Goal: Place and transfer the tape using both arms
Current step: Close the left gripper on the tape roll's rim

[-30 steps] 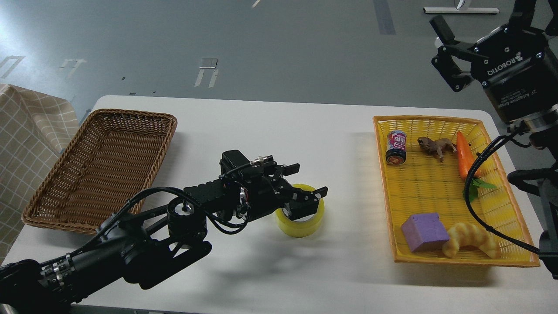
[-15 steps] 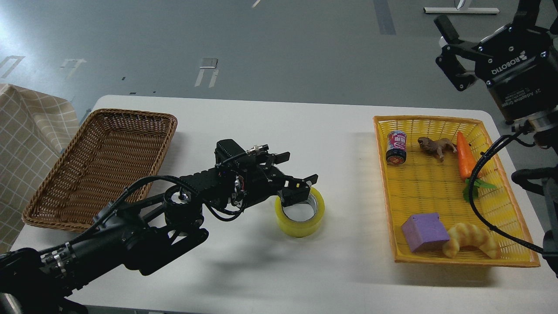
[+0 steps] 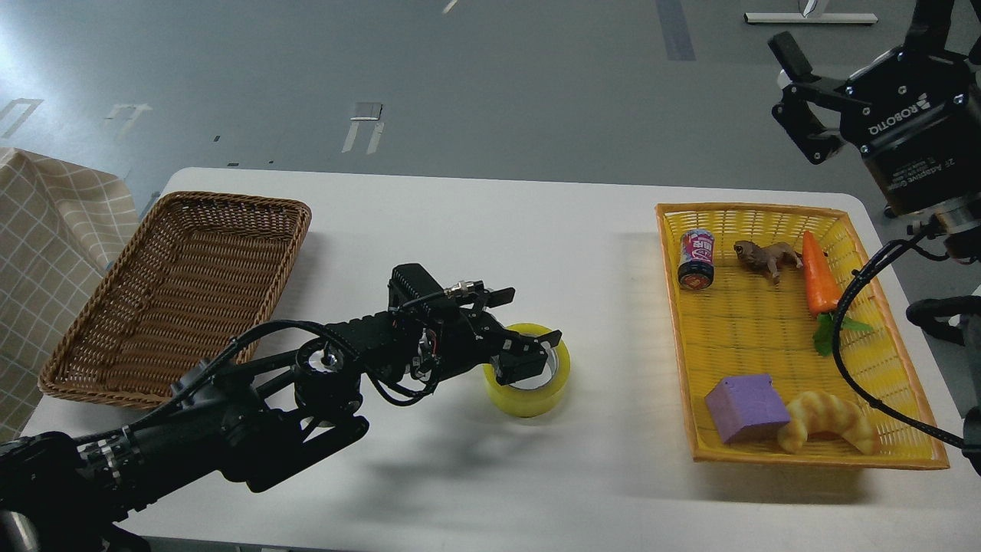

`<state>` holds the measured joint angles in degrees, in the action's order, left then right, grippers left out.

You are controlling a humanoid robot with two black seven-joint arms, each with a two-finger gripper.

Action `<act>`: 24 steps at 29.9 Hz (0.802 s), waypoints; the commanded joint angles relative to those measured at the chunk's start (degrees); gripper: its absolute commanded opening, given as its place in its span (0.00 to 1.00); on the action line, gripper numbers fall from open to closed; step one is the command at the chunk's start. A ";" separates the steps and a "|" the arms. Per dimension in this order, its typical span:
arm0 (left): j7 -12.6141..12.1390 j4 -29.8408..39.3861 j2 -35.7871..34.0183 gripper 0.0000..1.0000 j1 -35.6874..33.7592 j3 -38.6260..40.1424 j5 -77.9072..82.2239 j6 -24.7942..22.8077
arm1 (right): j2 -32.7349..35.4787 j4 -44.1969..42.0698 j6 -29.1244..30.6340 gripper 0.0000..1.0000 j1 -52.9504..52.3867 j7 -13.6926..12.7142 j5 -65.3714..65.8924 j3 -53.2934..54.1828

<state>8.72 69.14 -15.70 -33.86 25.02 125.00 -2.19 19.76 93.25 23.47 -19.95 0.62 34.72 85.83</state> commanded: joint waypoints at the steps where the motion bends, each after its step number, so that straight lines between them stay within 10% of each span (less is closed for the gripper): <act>1: 0.06 -0.24 -0.21 0.98 -0.33 -0.06 0.00 0.08 | 0.10 0.00 0.00 1.00 0.00 0.00 0.00 0.03; 24: 1.65 -4.62 -1.79 0.98 -1.03 -5.16 0.00 2.81 | 1.07 0.26 -0.44 1.00 1.32 0.00 0.00 0.21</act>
<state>10.30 66.05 -17.47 -34.44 19.99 125.00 0.26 20.84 93.40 23.07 -19.01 0.62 34.72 85.97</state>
